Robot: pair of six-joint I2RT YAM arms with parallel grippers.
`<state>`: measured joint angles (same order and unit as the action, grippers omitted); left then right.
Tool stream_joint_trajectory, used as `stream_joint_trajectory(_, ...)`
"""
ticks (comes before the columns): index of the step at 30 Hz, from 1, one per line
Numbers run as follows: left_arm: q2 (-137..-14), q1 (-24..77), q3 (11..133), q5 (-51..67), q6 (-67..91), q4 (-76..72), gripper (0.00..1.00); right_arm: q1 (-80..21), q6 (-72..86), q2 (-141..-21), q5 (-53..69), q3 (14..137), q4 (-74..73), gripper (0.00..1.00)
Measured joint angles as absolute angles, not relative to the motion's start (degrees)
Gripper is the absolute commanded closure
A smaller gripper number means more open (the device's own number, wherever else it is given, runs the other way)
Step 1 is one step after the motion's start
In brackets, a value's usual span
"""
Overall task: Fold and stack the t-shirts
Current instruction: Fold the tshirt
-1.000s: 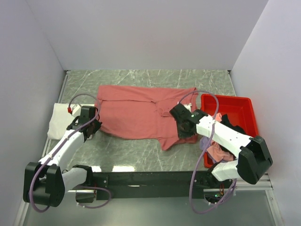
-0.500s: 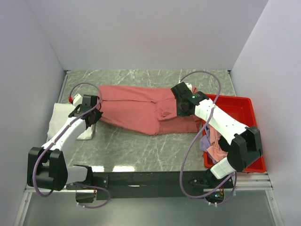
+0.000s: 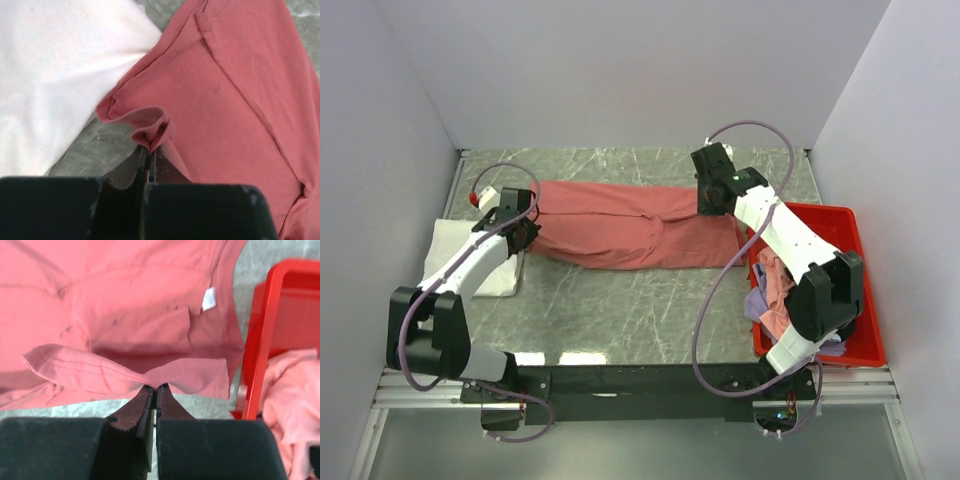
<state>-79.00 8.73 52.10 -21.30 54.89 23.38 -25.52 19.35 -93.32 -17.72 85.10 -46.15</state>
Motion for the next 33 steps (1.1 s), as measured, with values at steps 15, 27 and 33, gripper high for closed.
stream_joint_trajectory(15, -89.49, 4.56, 61.17, -20.25, 53.91, 21.89, 0.99, -22.63, 15.03, -104.25, -17.47, 98.32, -46.37, 1.0)
stream_joint_trajectory(27, -101.49, 3.9, 70.61, -17.85, 51.48, 21.04, 0.99, -20.67, 13.34, -113.58, -16.6, 108.88, -48.01, 1.0)
stream_joint_trajectory(33, -105.49, 2.85, 73.49, -17.82, 51.53, 21.85, 0.86, -19.18, 12.56, -120.03, -15.27, 115.33, -49.15, 1.0)
